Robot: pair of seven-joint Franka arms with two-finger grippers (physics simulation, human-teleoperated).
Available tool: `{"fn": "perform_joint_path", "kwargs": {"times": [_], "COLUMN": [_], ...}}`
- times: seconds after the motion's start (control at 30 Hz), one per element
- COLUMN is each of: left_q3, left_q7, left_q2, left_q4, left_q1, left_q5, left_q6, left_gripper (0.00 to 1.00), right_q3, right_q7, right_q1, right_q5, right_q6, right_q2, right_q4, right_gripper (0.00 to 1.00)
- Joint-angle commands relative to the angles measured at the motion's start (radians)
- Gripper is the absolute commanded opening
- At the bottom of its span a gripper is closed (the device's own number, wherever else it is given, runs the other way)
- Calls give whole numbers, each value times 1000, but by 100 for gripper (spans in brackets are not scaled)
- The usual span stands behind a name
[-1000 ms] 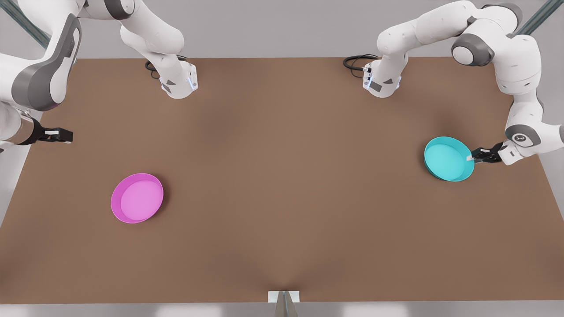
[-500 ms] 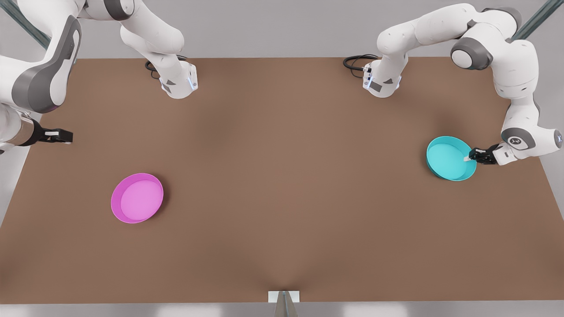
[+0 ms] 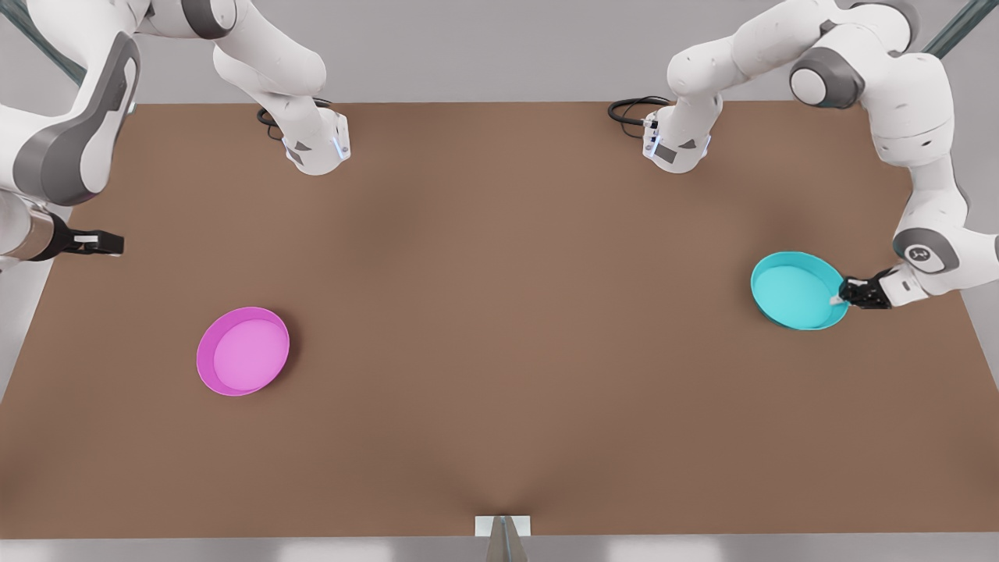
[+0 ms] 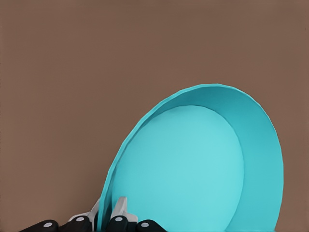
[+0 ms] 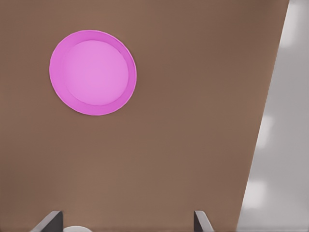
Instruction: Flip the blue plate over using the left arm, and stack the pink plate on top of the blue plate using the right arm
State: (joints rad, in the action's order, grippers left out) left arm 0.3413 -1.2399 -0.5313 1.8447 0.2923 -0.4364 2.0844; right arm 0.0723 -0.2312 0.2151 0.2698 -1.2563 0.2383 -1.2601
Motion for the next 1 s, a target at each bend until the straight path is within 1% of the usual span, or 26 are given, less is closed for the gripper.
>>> {"fn": "perform_joint_path", "kwargs": {"times": [0.0,0.07,0.1,0.13,0.17,0.2,0.27,0.3,0.37,0.43,0.47,0.5,0.53,0.57,0.6,0.63,0.67,0.73,0.77,0.83,0.9,0.93,0.97], "left_q3": [1,1,7,8,7,8,8,7,-8,-10,-44,-51,59,313,459,571,654,791,811,828,818,818,772], "left_q7": [250,316,488,628,735,807,1051,1175,1321,1611,1737,1826,1985,1990,1999,2014,2053,2165,2228,2289,2418,2496,2599], "left_q2": [33,85,171,221,255,284,332,330,278,258,246,199,143,74,10,-65,-133,-283,-326,-424,-449,-473,-481], "left_q4": [-1,1,-1,-1,-8,-28,-122,-163,-283,-366,-397,-461,-530,-571,-573,-602,-613,-630,-630,-667,-662,-659,-654], "left_q1": [-25,-73,-180,-245,-295,-343,-487,-538,-605,-731,-740,-797,-936,-1165,-1303,-1404,-1490,-1650,-1702,-1751,-1806,-1832,-1832], "left_q5": [13,34,84,125,173,177,281,295,320,461,548,584,585,568,513,507,507,507,509,561,755,792,889], "left_q6": [-18,-20,-50,-50,-53,-95,-173,-190,-204,-202,-195,-204,-222,-250,-245,-248,-248,-236,-233,-234,-234,-234,-213], "left_gripper": [21,21,21,21,21,21,21,21,21,21,21,21,21,21,21,21,21,21,21,21,21,21,21], "right_q3": [-5,-8,-9,-9,-9,-9,-9,-9,-9,-11,-11,-11,-11,-11,-11,-11,-15,-25,-25,-26,-26,-26,-28], "right_q7": [-5,-7,-7,-7,-7,-7,-7,-7,-7,-7,-7,-7,-7,-7,-7,-7,-7,-7,-7,-5,-5,-5,-5], "right_q1": [0,-2,-2,-2,-2,-2,-2,-2,-2,0,0,0,0,0,0,1,1,0,0,0,0,0,0], "right_q5": [-1,-1,-1,-1,-1,-1,-1,-1,-1,-1,-1,-1,-1,-1,-1,-3,-3,-4,-4,-4,-4,-4,-4], "right_q6": [0,0,2,2,2,2,0,0,0,0,0,0,0,0,0,-2,-2,-2,-3,-5,-5,-5,-5], "right_q2": [1,-1,-1,-1,-1,-1,1,1,1,3,3,3,4,4,4,3,1,1,3,3,4,4,4], "right_q4": [1,1,1,-1,-1,-1,-1,-1,-1,-1,-1,-1,-1,-1,-1,-11,-13,-13,-15,-13,-15,-15,-15], "right_gripper": [100,100,100,100,100,100,100,100,100,100,100,100,100,100,100,100,100,100,100,100,100,100,100]}}
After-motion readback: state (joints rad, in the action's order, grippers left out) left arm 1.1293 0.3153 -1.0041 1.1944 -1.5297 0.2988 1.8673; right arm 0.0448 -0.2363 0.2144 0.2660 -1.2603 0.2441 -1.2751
